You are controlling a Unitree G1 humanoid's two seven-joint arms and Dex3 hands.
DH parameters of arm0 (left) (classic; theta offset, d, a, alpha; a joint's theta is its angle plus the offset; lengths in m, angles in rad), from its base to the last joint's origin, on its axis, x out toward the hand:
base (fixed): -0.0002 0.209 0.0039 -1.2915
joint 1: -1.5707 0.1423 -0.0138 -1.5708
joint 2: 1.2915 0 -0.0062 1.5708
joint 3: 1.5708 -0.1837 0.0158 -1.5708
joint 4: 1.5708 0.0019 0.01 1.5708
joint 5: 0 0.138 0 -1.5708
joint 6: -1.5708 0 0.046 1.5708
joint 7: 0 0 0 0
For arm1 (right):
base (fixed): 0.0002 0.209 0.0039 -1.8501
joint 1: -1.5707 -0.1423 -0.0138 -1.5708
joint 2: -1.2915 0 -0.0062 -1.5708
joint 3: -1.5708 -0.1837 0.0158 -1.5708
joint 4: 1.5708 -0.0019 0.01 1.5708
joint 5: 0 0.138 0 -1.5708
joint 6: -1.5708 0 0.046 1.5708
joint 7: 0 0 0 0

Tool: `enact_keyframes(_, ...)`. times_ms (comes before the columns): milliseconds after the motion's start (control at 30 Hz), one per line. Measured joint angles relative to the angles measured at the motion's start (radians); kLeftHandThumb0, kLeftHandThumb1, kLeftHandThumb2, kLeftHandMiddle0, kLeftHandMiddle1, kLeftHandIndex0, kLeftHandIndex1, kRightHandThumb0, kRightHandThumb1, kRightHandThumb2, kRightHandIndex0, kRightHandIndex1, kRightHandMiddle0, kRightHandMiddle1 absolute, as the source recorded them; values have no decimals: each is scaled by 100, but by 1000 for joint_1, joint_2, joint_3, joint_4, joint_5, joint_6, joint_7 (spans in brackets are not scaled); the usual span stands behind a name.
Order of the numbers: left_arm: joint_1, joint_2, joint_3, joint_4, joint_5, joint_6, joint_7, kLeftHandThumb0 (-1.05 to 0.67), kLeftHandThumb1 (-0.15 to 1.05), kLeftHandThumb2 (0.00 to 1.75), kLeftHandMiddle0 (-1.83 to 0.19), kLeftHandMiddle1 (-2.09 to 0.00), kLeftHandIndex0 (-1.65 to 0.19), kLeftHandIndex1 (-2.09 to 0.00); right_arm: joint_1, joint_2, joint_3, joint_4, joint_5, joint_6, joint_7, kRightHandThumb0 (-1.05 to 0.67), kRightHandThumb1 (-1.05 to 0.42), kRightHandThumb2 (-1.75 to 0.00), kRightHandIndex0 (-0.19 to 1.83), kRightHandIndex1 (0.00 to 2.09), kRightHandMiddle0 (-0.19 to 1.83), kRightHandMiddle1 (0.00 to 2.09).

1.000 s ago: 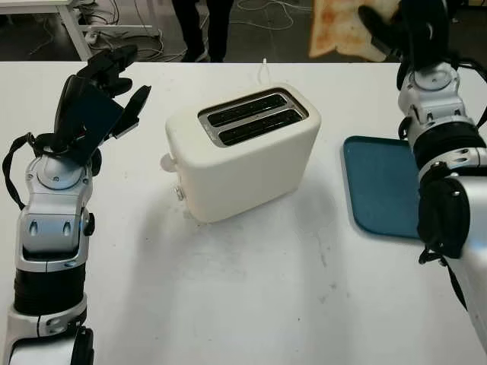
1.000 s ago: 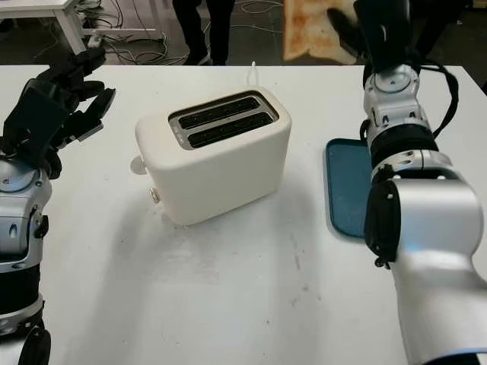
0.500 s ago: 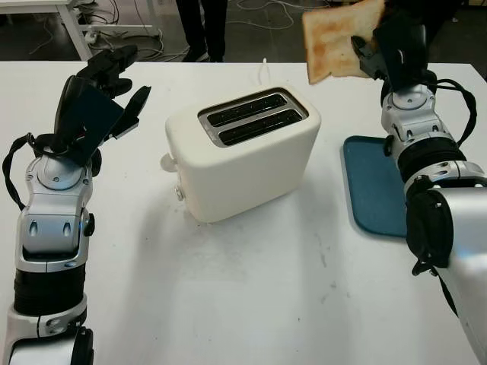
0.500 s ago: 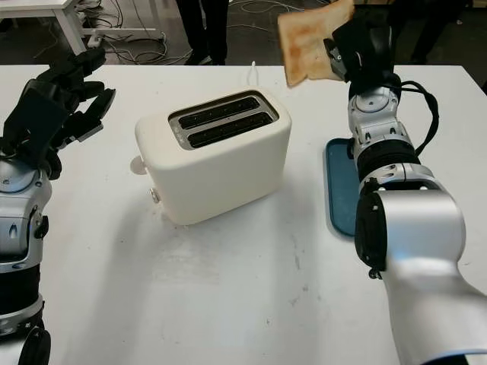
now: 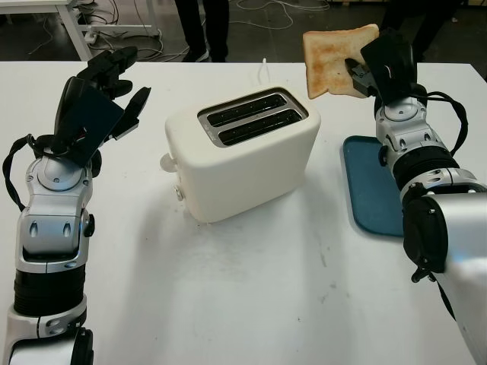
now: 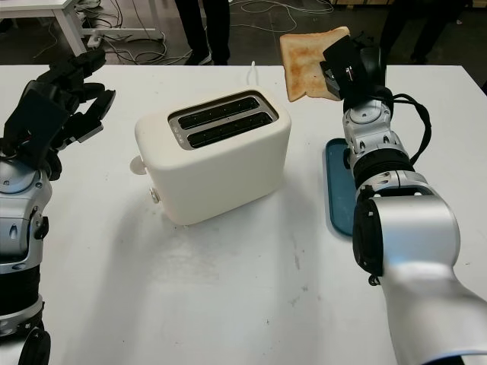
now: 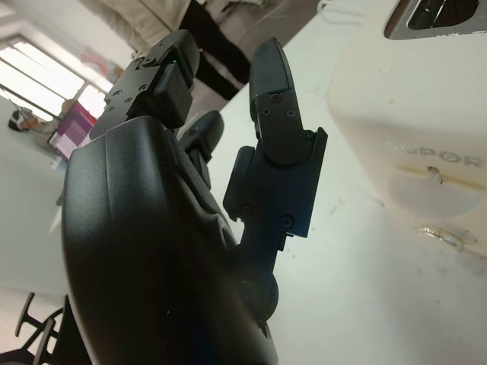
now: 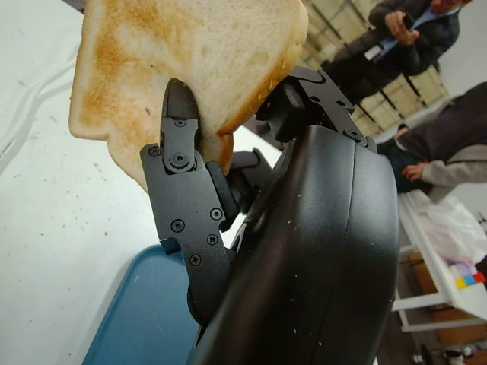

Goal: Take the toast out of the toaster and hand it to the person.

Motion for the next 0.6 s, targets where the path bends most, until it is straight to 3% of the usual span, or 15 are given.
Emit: enact_keyframes(600, 0, -1, 0, 0, -1, 2, 0, -44, 92, 47, 0, -83, -29, -16, 0, 1, -25, 0, 13, 3, -2, -20, -92, -38, 73, 175, 36, 175)
